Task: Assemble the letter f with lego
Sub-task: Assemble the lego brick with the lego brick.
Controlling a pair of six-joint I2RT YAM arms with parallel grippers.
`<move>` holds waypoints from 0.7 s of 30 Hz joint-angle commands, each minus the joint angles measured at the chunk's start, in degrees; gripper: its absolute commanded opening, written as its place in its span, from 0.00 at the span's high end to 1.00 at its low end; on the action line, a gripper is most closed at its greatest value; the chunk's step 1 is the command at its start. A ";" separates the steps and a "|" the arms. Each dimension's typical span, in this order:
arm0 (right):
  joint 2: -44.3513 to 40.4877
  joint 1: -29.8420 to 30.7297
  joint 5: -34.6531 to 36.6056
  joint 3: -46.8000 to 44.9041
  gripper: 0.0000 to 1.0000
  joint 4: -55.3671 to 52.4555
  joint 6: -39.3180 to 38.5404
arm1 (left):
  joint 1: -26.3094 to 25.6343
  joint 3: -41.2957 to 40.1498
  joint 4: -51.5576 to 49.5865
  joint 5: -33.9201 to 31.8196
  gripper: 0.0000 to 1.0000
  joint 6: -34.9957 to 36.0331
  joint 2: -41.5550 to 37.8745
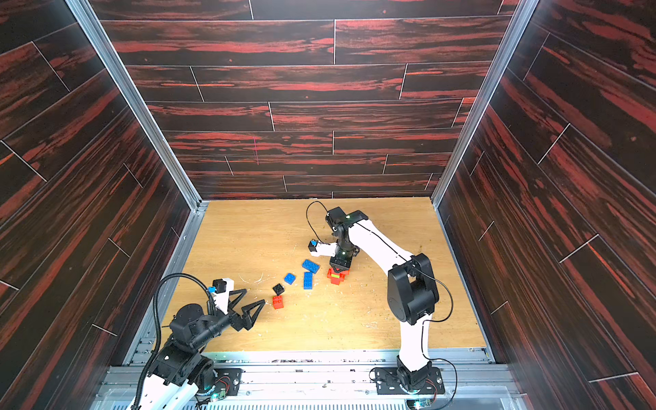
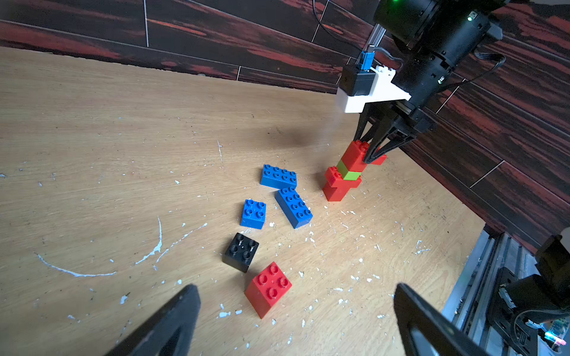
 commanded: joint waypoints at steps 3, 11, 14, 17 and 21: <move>2.70 0.08 0.22 -2.76 0.83 -2.55 -1.61 | -0.13 -0.27 0.92 -0.11 0.00 -0.03 0.25; 1.77 0.04 -2.41 -0.89 0.80 -2.14 -2.18 | -0.14 -0.27 0.92 -0.22 0.00 -0.03 0.35; 0.77 0.01 -4.10 -1.05 0.78 -1.31 -2.63 | -0.13 -0.27 0.92 -0.21 0.00 -0.03 0.31; 0.26 0.07 -5.00 -1.03 0.78 -1.13 -2.98 | -0.13 -0.27 0.88 -0.25 0.00 -0.03 0.34; 0.32 0.07 -5.46 -0.41 0.75 -1.33 -2.27 | -0.13 -0.27 1.01 -0.20 0.00 -0.06 0.34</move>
